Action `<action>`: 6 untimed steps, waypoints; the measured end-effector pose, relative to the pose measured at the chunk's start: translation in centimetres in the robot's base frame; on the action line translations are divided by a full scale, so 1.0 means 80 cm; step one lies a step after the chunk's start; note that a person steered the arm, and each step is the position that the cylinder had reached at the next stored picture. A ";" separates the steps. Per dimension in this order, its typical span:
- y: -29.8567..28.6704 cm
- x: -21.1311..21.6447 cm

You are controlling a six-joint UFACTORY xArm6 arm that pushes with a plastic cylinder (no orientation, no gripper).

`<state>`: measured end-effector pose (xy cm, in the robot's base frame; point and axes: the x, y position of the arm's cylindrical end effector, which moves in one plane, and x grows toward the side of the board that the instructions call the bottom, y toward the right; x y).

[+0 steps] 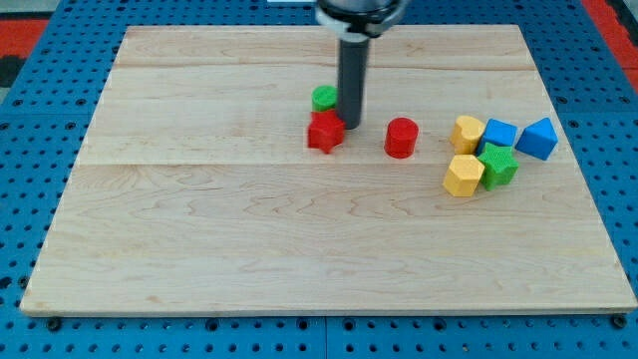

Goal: Move the red circle to the left of the yellow hexagon

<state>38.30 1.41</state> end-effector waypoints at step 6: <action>0.100 -0.011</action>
